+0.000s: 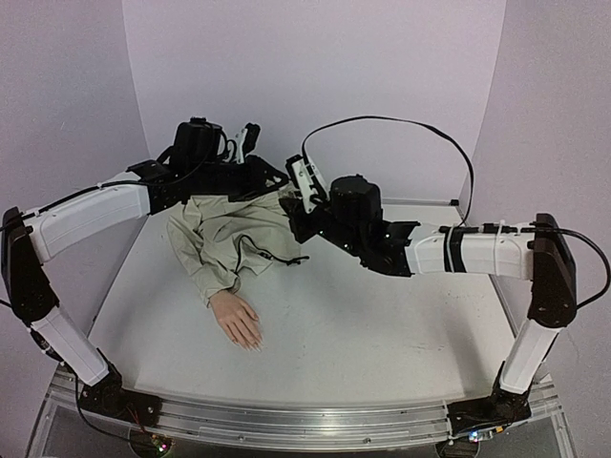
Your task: Paint the nails
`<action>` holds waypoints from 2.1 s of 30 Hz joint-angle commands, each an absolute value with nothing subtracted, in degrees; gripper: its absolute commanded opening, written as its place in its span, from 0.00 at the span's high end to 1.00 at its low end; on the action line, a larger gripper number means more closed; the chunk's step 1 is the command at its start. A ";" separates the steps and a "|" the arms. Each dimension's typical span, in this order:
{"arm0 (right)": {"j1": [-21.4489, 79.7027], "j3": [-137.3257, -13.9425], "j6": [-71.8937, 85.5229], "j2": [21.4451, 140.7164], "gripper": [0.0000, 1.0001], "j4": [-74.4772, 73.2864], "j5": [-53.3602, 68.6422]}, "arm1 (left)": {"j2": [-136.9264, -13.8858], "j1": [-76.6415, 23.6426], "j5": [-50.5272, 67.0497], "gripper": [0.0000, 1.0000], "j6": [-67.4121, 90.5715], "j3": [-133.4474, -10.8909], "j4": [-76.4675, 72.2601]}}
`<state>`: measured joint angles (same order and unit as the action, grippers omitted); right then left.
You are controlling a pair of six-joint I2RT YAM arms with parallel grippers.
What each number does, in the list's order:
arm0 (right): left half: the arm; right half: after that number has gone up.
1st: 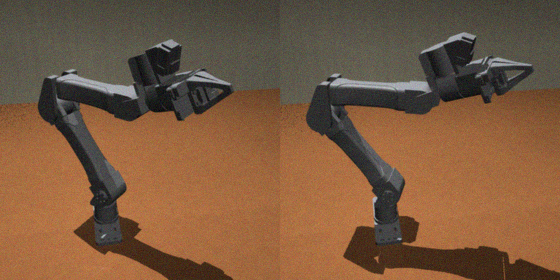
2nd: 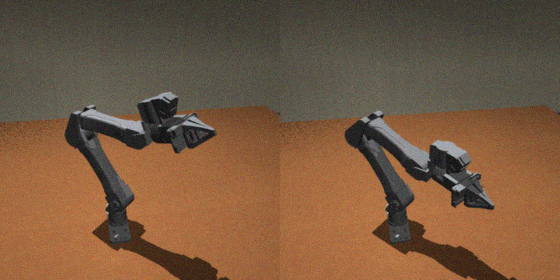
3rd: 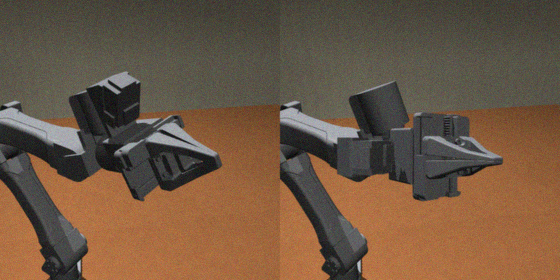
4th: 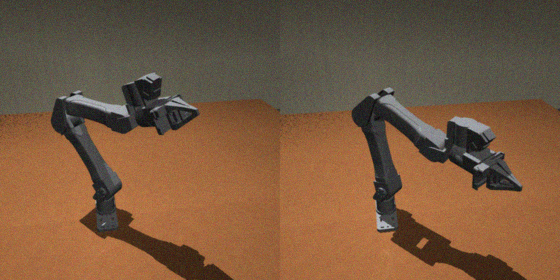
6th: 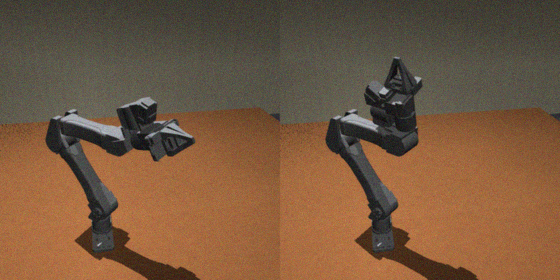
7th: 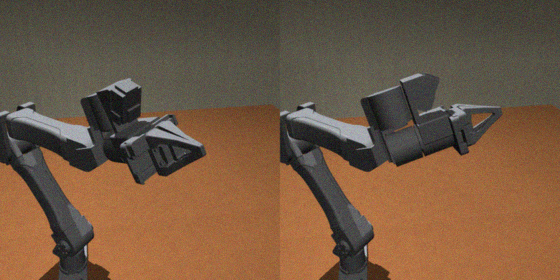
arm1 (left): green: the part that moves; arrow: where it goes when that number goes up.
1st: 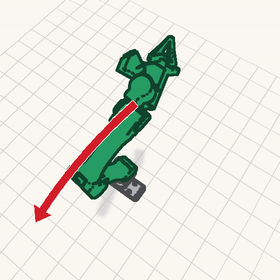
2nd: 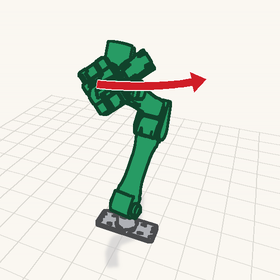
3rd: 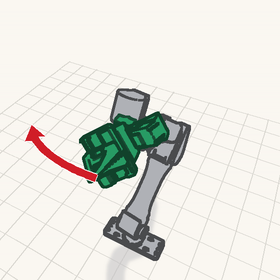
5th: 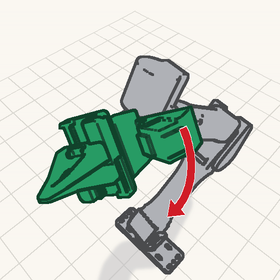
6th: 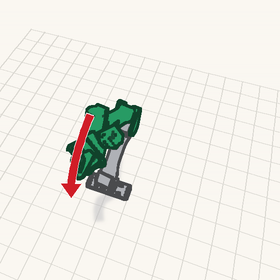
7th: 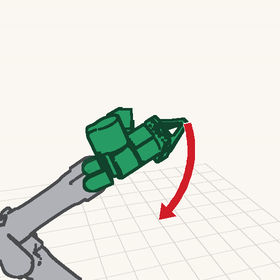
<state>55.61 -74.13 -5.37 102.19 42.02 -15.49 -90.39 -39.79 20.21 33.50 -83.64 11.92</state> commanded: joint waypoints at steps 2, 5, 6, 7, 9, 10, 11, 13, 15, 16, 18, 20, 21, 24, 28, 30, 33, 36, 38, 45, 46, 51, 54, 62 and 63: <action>49.98 -74.25 -0.59 95.47 1.00 42.90 7.25 | -86.54 -40.72 25.65 0.65 34.40 -85.62 13.03; 46.93 -72.73 5.49 92.78 1.00 41.83 20.50 | -85.32 -40.57 27.31 0.39 33.12 -85.31 12.64; 46.13 -72.44 6.97 92.14 1.00 41.71 24.18 | -84.94 -40.41 28.00 0.34 33.14 -85.01 12.18; 45.19 -72.39 8.46 91.74 1.00 41.51 27.65 | -84.45 -40.23 29.14 0.29 33.31 -84.47 11.38; 43.14 -72.70 11.42 91.14 1.00 41.22 35.79 | -83.49 -39.97 31.85 0.21 34.32 -82.58 8.41; 42.15 -72.69 12.88 91.03 1.00 41.26 40.08 | -83.08 -39.83 34.07 0.18 34.82 -81.59 6.35; 41.38 -72.87 14.35 91.08 1.00 41.70 44.62 | -82.72 -39.82 35.55 0.17 35.27 -80.69 4.42; 40.71 -74.15 16.68 91.98 1.00 42.19 52.60 | -82.10 -39.81 38.93 0.15 36.36 -78.69 -0.29; 40.66 -76.01 18.54 93.38 1.00 42.31 59.43 | -81.44 -39.81 41.30 0.15 37.63 -77.05 -5.07; 40.62 -77.01 19.49 94.01 1.00 42.47 62.15 | -81.37 -39.88 42.33 0.16 38.12 -76.65 -6.81; 40.64 -78.41 20.99 95.12 1.00 43.07 65.28 | -81.33 -39.98 43.64 0.18 38.31 -76.62 -8.65; 40.62 -78.66 21.49 95.62 1.00 43.51 65.78 | -81.30 -40.20 43.93 0.21 37.99 -76.78 -9.42; 40.63 -78.58 21.57 95.75 1.00 43.90 65.66 | -81.49 -40.39 44.09 0.24 37.70 -77.00 -9.53; 40.61 -78.93 23.12 96.63 1.00 45.80 65.97 | -82.11 -40.92 44.30 0.35 37.37 -77.56 -9.54; 40.62 -78.69 23.34 96.92 1.00 46.65 64.60 | -81.99 -41.80 43.22 0.51 35.96 -77.79 -9.50; 40.66 -78.22 22.93 96.71 1.00 46.78 62.69 | -81.69 -42.37 42.03 0.58 34.76 -77.51 -9.49; 40.63 -77.46 21.85 96.40 1.00 46.78 59.08 | -81.31 -42.79 39.35 0.71 34.13 -76.44 -9.37; 40.62 -75.70 19.93 95.60 1.00 46.77 51.88 | -81.04 -43.21 35.90 0.82 33.85 -75.58 -8.98; 40.61 -74.68 18.66 95.05 1.00 46.72 46.10 | -80.95 -43.53 33.03 0.85 33.70 -75.39 -8.09; 49.61 -74.92 0.24 94.31 1.00 39.50 -15.83 | -83.96 -43.59 21.95 1.00 34.82 -80.29 3.47; 51.86 -75.27 -2.89 95.34 1.00 41.30 -27.57 | -84.73 -43.55 20.98 1.00 35.29 -81.33 5.05; 54.57 -78.42 -10.00 100.71 1.00 45.69 -40.40 | -89.66 -43.59 18.09 1.00 36.26 -88.73 15.35; 54.43 -78.31 -9.01 100.22 1.00 44.79 -30.34 | -90.19 -43.60 18.98 1.00 36.59 -89.42 15.73; 50.02 -73.19 -0.80 93.43 1.00 43.01 8.34 | -86.59 -42.98 24.03 0.62 34.48 -87.99 13.67; 48.56 -72.97 1.23 92.85 1.00 42.53 13.48 | -85.78 -42.67 25.30 0.54 34.31 -87.19 12.88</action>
<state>53.08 -72.99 -4.84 98.74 38.89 -6.35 -90.70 -42.33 18.13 35.18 -86.56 14.33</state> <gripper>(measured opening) 0.229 0.348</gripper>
